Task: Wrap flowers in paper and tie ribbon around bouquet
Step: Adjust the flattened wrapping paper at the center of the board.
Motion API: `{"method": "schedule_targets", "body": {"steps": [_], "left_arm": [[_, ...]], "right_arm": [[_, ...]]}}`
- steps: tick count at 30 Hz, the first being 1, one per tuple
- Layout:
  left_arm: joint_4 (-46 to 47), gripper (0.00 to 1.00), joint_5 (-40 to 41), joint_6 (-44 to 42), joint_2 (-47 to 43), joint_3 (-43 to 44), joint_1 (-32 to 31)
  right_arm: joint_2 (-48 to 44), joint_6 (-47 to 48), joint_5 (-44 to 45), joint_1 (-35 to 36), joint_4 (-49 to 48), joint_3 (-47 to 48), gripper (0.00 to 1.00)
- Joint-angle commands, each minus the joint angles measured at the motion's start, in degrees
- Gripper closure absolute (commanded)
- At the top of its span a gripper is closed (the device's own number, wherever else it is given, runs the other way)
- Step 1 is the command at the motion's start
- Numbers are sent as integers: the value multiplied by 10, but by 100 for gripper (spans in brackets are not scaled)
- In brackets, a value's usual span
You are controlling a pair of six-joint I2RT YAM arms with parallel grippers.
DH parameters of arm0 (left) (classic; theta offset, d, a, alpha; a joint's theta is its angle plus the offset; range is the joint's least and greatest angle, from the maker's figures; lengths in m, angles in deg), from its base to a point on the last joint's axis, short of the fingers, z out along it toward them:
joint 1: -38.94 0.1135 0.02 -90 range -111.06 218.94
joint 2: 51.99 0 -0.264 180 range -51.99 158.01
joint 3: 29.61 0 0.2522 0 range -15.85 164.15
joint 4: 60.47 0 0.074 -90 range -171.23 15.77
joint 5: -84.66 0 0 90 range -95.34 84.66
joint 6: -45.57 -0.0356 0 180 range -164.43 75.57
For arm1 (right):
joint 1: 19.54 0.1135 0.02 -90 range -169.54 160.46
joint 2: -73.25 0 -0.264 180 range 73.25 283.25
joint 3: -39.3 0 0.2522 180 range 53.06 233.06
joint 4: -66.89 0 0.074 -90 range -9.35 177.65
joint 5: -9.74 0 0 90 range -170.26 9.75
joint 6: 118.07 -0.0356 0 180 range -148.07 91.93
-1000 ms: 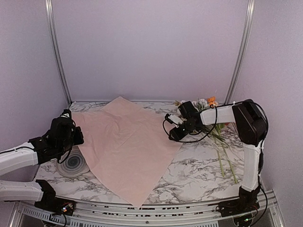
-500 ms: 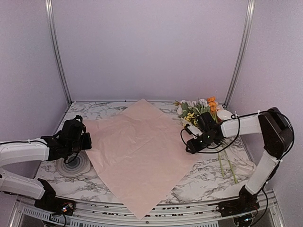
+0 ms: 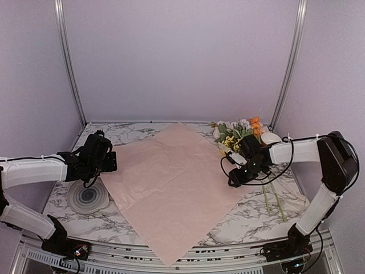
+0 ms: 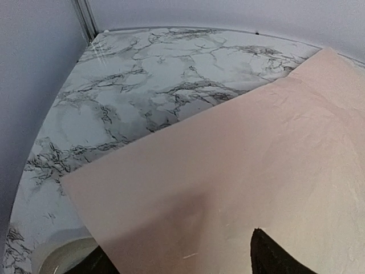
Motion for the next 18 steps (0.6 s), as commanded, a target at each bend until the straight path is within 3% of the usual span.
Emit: {"method": "schedule_targets", "body": {"steps": [1, 7, 15, 18], "left_arm": [[-76, 22, 103, -55, 11, 75, -36], [-115, 8, 132, -53, -35, 90, -54], [-114, 6, 121, -90, 49, 121, -94], [-106, 8, 113, -99, 53, 135, -96]], "right_arm": [[-24, -3, 19, 29, 50, 68, 45], [-25, -9, 6, 34, 22, 102, 45], [26, -19, -34, 37, -23, 112, 45], [53, -22, -8, 36, -31, 100, 45]]}}
